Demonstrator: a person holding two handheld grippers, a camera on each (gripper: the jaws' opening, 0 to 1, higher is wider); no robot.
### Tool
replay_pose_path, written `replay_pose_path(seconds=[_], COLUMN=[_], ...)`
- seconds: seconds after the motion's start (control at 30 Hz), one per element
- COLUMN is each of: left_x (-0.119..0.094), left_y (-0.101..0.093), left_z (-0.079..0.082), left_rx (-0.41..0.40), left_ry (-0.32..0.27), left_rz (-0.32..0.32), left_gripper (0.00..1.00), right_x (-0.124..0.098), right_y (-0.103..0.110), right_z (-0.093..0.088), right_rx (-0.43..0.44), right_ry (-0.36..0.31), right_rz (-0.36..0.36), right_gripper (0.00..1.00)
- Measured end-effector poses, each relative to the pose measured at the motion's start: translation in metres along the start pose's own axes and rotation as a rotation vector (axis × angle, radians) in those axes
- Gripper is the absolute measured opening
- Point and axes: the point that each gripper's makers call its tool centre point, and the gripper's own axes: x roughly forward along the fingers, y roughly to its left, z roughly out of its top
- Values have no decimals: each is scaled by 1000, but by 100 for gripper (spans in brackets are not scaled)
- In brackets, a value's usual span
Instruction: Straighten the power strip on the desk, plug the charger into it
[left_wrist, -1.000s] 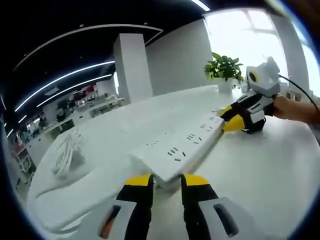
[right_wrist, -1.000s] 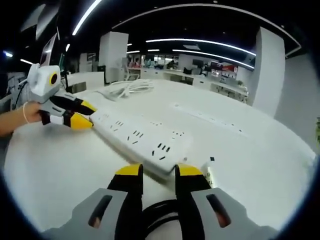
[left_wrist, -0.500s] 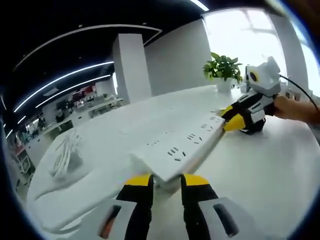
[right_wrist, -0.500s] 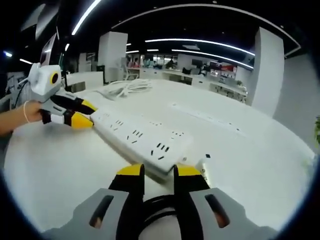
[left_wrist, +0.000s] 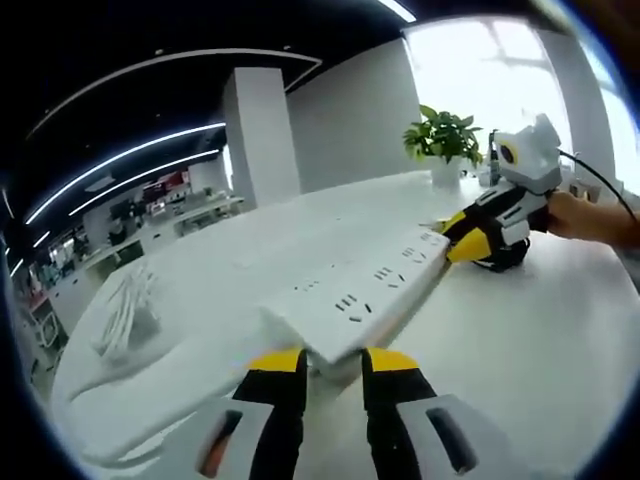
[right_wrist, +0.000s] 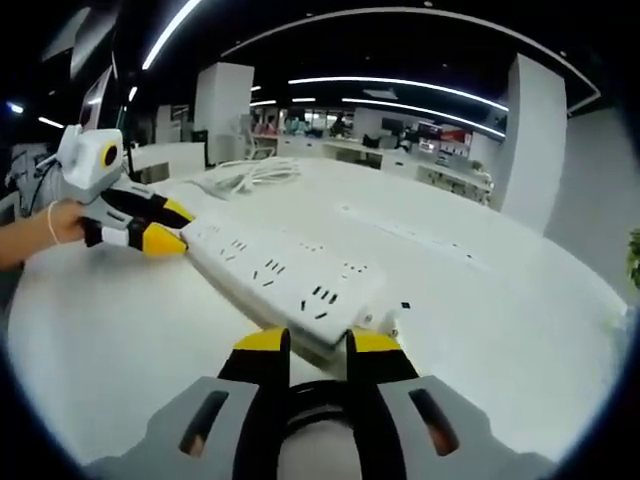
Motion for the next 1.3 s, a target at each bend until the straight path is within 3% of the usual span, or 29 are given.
replay_pose_path(seconds=[1.3], left_x=[6], left_y=[-9], left_z=[4], left_rx=[4], left_ry=[-12], left_rz=[-9], left_gripper=[21], right_x=[-6], right_y=[-11], right_z=[-5], right_rx=[-8], right_ry=[7], right_rz=[-13], right_gripper=[20])
